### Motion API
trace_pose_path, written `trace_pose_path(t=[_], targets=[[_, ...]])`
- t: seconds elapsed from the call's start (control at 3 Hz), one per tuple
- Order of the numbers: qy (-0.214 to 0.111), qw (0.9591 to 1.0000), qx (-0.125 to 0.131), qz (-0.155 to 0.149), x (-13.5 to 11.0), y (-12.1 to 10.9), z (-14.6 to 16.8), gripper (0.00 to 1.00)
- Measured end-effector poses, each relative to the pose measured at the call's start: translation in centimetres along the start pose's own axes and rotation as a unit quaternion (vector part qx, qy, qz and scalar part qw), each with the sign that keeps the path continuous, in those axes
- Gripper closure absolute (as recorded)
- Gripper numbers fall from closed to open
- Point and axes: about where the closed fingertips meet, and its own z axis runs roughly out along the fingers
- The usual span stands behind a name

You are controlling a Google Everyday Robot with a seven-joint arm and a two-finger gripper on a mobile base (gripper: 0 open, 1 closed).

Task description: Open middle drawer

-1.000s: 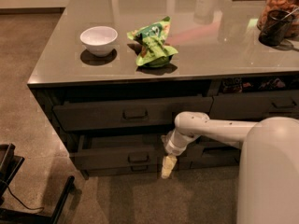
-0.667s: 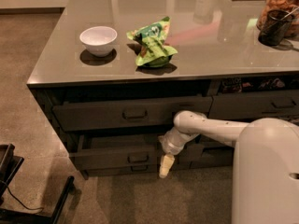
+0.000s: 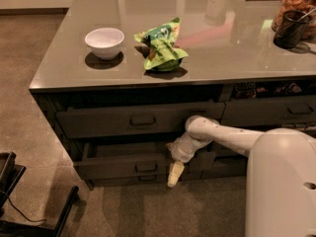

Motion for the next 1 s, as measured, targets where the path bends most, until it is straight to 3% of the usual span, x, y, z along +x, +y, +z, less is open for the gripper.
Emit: trace_pose_path(t=[1.0], targets=[[0.012, 0.9991, -0.034, 0.022, 0.9, 3.3, -0.6, 0.00]])
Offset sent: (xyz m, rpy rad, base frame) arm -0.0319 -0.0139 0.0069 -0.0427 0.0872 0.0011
